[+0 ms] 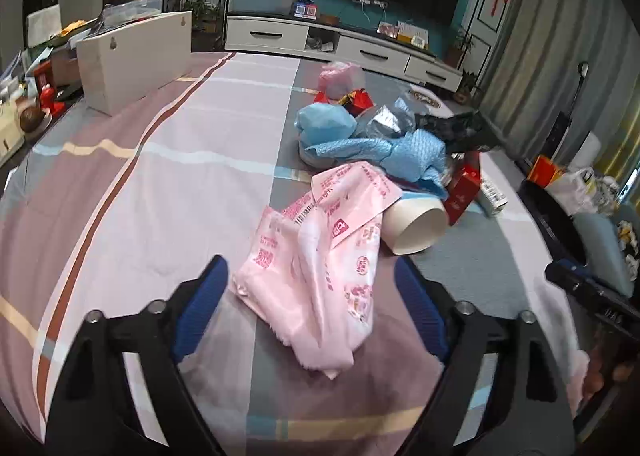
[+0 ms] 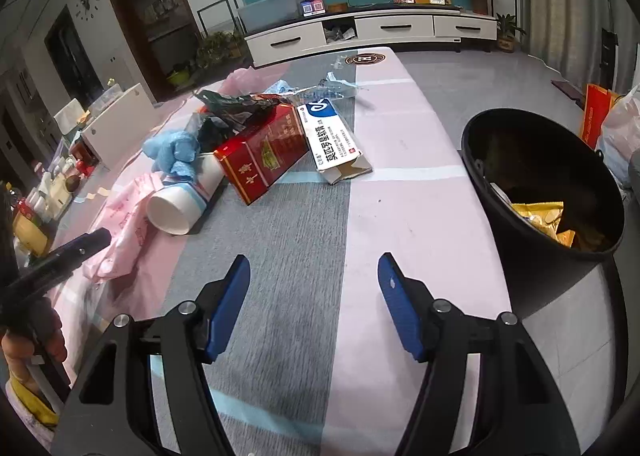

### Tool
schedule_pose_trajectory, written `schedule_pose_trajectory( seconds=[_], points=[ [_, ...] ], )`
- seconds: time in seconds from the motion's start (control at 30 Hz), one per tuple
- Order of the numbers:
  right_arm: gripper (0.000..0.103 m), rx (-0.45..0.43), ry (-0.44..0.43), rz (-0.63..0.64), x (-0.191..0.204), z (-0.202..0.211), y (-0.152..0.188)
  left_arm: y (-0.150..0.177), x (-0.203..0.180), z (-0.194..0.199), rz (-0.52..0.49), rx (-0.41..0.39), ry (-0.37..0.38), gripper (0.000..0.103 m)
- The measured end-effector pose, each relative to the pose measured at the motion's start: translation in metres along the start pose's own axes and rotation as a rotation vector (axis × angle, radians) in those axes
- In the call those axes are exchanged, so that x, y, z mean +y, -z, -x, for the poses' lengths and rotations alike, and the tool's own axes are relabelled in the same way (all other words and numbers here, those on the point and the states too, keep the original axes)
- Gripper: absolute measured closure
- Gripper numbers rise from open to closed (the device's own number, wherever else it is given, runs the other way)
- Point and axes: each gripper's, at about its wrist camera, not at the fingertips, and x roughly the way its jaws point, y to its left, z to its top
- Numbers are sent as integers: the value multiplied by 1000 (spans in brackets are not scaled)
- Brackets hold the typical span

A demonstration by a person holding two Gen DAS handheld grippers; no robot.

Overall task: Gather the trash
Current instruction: 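Grasp the pink plastic bag with the left tool while the right tool grasps the white medicine box, then carry the pink bag and medicine box over the black bin and release both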

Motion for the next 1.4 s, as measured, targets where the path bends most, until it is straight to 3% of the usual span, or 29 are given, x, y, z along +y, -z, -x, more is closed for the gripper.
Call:
schedule_pose_trajectory(
  seconds=[0.13, 0.2, 0.3, 0.43, 0.63, 0.67, 0.73, 0.83, 1.07, 1.4],
  points=[
    [38, -22, -2, 21, -1, -13, -18, 1, -5, -10, -24, 26, -7, 49],
    [38, -36, 29, 43, -2, -23, -31, 2, -3, -12, -16, 38, 12, 76],
    [38, -43, 71, 95, -1, -44, -51, 4, 1, -9, 0, 38, 15, 86],
    [38, 11, 92, 147, -5, -78, -70, 0, 18, 5, 69, 26, 96, 88],
    [38, 61, 88, 164, -8, -108, -80, -12, 33, 37, 136, -47, 151, 88],
    [40, 64, 87, 169, -8, -110, -81, -14, 33, 39, 137, -52, 157, 88],
    [54, 72, 93, 181, -7, -114, -81, -15, 31, 41, 137, -56, 171, 88],
    [61, 66, 113, 189, -6, -115, -79, -16, 25, 41, 124, -52, 177, 88],
    [62, 13, 78, 118, -25, -64, -59, -23, 5, 51, 74, -64, 220, 88],
    [62, -150, 45, -124, -90, 28, -24, -41, -88, 59, -104, -80, 345, 88]
  ],
)
